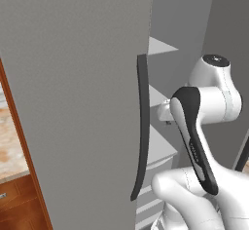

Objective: Store the kebab skewer in the freezer for long-term storage. Close the freezer door after placing the cooked food.

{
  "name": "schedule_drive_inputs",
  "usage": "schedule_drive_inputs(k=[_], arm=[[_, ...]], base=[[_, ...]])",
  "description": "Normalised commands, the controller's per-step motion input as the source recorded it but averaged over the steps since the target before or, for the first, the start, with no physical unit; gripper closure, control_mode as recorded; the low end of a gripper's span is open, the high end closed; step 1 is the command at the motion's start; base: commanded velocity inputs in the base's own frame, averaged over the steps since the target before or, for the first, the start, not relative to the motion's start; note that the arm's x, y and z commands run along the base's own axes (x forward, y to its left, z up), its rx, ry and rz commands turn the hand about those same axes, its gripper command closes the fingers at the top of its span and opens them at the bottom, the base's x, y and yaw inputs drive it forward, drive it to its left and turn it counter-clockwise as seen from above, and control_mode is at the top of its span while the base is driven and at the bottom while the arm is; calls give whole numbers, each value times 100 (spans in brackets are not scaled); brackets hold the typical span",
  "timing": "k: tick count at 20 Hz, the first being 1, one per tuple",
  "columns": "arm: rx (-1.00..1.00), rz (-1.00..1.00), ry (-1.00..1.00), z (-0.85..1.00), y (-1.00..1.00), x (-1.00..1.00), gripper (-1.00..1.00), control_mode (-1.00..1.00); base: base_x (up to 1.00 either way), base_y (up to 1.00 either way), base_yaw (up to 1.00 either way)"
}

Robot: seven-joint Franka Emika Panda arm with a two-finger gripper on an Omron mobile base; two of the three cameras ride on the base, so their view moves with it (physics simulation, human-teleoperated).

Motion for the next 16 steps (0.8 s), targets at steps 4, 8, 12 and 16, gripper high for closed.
schedule_drive_inputs(k=[4,8,12,16], arm=[[3,12,-1,-13,-1,-48,-100,-100],[-8,7,0,-20,0,-13,-100,-100],[-4,0,7,-3,-21,-16,-100,-100],[0,0,10,-9,-28,-27,-100,-100]], base=[[0,0,0],[0,0,0],[0,0,0],[0,0,0]])
